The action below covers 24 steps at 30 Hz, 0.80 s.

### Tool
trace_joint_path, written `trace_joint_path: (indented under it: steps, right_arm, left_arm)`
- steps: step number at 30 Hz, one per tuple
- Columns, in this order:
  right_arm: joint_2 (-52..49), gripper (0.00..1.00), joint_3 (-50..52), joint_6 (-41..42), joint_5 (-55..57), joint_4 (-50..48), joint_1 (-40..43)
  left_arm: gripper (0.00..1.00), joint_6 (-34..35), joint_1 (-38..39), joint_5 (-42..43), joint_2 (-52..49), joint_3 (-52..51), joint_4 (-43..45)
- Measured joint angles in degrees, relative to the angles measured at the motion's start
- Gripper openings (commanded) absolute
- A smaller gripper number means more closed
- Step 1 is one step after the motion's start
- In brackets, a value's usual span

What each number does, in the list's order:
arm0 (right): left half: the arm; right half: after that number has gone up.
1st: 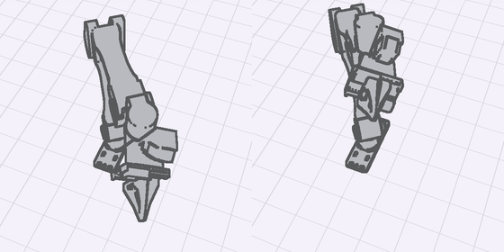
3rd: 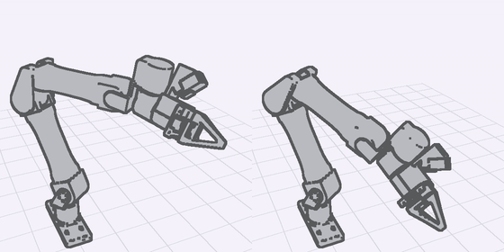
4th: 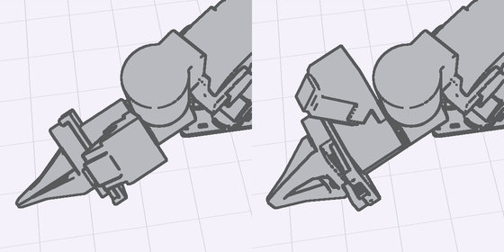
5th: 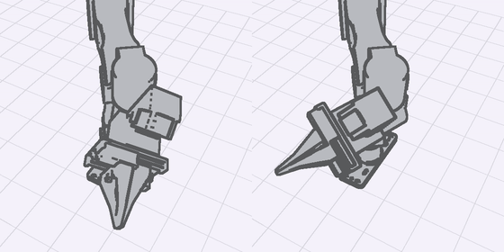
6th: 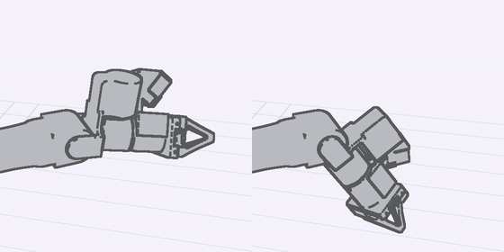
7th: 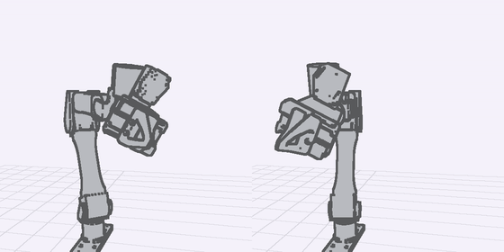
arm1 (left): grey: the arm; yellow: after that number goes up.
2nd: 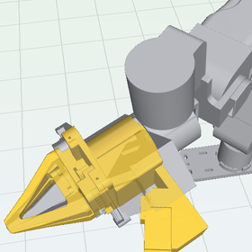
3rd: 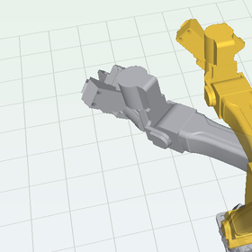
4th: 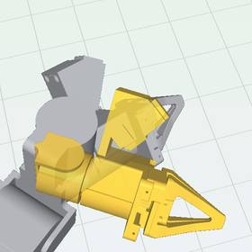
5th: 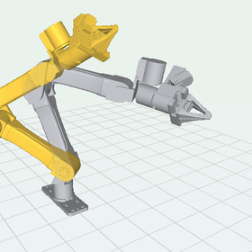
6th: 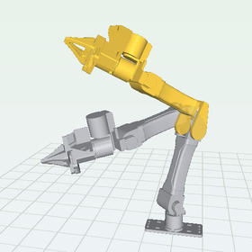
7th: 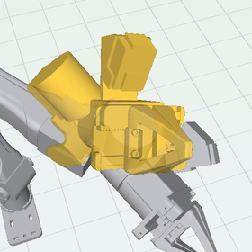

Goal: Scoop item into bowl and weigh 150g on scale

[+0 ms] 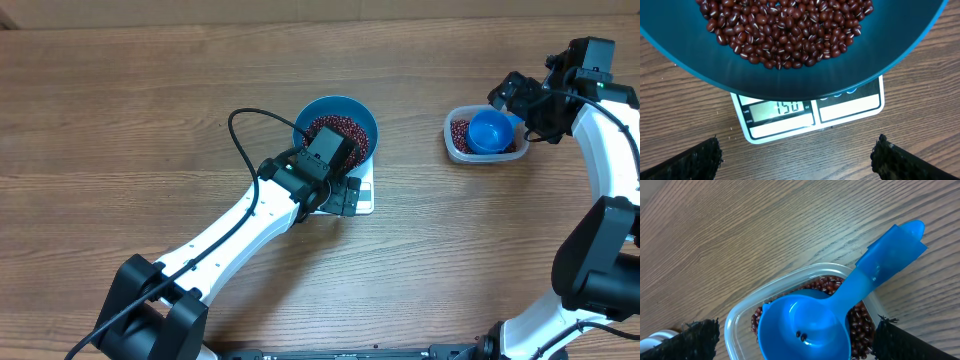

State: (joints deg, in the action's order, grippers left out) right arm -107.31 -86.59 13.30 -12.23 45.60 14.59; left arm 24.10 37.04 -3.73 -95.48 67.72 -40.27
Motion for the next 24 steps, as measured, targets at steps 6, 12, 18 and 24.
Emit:
trace_joint_path:
  steps: [6, 12, 18, 24]
  right_arm:
    - [0.0, 1.0, 0.0, 0.0, 0.0, 0.04, 0.0]
    - [0.0, 1.0, 0.0, 0.02, 0.0, 0.02, 0.0]
    - [0.02, 1.0, 0.0, 0.04, 0.02, 0.04, -0.28]
    - [5.14, 1.0, 0.0, 0.02, 0.04, 0.2, -2.08]
  left_arm:
    - [1.0, 0.0, 0.0, 0.0, 0.0, 0.0, 0.0]
    - [0.99, 0.0, 0.0, -0.02, 0.0, 0.0, 0.02]
    - [1.0, 0.0, 0.0, -0.02, 0.0, 0.0, 0.02]
    - [1.0, 0.0, 0.0, -0.02, 0.0, 0.0, 0.02]
